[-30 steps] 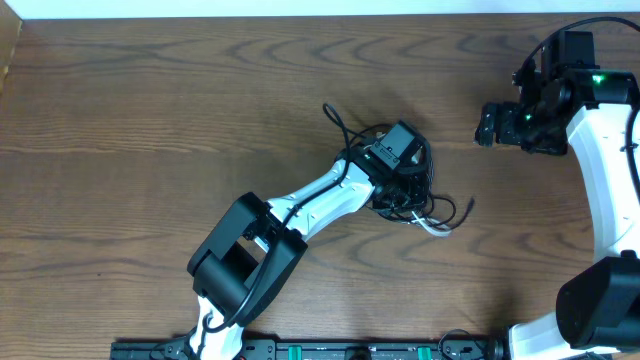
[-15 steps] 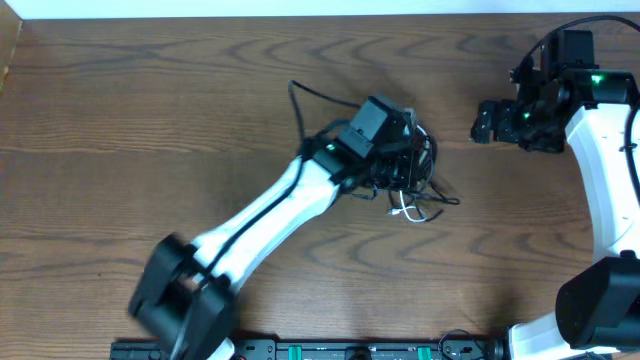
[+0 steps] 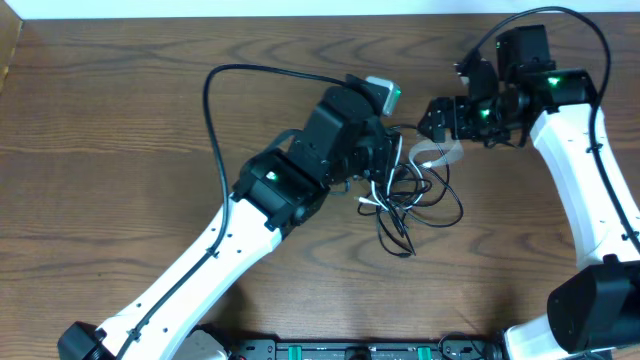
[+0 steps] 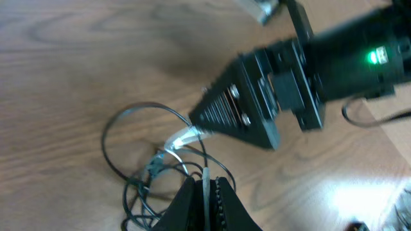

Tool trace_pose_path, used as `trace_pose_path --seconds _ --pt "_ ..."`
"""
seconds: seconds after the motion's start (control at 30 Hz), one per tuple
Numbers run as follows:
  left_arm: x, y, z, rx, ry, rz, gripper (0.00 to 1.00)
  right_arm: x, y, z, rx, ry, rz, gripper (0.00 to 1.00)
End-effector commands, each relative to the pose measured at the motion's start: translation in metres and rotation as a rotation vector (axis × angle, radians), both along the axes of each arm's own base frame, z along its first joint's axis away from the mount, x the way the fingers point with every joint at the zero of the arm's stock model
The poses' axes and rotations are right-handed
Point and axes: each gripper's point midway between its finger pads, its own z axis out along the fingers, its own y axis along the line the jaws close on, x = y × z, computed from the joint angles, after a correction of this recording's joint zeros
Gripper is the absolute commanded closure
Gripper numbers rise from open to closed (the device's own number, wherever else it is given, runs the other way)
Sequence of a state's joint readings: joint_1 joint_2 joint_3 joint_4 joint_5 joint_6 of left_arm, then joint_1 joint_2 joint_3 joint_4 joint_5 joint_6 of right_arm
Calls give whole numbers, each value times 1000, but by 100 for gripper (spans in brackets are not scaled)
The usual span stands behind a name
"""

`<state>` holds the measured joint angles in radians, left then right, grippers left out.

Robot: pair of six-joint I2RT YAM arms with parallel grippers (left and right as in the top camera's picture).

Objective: Untangle cables

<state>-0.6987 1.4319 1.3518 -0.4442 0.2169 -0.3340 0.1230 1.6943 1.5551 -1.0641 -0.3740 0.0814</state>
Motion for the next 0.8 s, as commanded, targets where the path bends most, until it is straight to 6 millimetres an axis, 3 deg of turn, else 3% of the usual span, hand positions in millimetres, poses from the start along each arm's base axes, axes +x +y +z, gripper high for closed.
trace_pose_path --seconds 0.0,0.07,0.1,0.2,0.23,0.27,0.33,0.5,0.77 --pt "27 33 31 -9 -93 102 93 0 9 11 18 -39 40 5" --pt "40 55 70 -60 -162 163 93 1 10 11 19 -41 40 4" --pt "43 73 114 -116 -247 203 93 3 10 10 19 -43 40 4" --pt "25 97 206 -245 -443 236 93 7 10 8 20 -50 40 4" --pt "20 100 220 -270 -479 237 93 7 11 8 20 -52 40 4" --pt "7 108 251 -323 -559 241 93 9 11 7 21 -55 41 5" --pt "-7 118 281 -377 -639 247 93 11 11 6 22 -58 41 4" --pt "-27 138 320 -451 -766 269 93 12 12 4 25 -60 42 4" --pt "-27 143 341 -510 -837 285 93 13 12 4 26 -64 42 5"
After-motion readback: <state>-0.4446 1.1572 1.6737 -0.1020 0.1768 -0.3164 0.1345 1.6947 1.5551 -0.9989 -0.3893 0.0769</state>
